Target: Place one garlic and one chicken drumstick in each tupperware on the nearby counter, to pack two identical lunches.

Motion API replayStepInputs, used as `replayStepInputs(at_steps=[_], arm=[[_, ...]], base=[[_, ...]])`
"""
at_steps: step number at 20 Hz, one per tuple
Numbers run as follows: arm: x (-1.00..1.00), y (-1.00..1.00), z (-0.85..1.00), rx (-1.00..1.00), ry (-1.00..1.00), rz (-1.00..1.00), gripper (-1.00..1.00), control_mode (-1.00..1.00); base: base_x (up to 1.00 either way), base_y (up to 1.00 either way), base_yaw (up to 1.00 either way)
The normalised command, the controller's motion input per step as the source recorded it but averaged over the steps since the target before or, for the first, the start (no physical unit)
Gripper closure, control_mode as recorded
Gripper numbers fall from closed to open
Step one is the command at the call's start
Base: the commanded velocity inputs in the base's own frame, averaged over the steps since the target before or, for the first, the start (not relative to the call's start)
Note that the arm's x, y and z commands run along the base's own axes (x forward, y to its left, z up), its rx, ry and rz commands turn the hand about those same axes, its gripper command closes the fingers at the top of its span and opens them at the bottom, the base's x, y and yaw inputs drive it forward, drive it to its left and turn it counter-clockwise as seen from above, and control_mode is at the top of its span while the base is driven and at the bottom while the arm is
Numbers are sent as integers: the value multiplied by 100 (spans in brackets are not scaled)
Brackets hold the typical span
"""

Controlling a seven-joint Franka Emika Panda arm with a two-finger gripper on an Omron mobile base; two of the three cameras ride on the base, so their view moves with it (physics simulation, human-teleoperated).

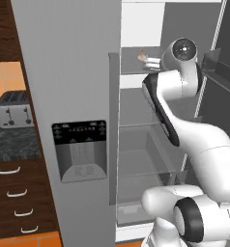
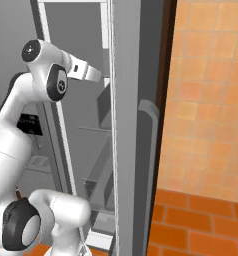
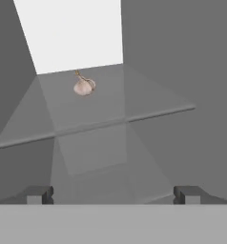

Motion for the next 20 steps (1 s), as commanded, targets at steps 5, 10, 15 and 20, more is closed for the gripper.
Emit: replayStepInputs(at_steps=[5,10,15,20], arm=[[100,-2,0,8,21,3,-100,-100],[100,-10,-8,6,2,0,-100,-100],[100,-10,-15,4,0,0,-100,-100],[93,-13,-9,3,0,0,-100,-100]], base=[[0,0,0],[0,0,0],[0,0,0],[0,0,0]])
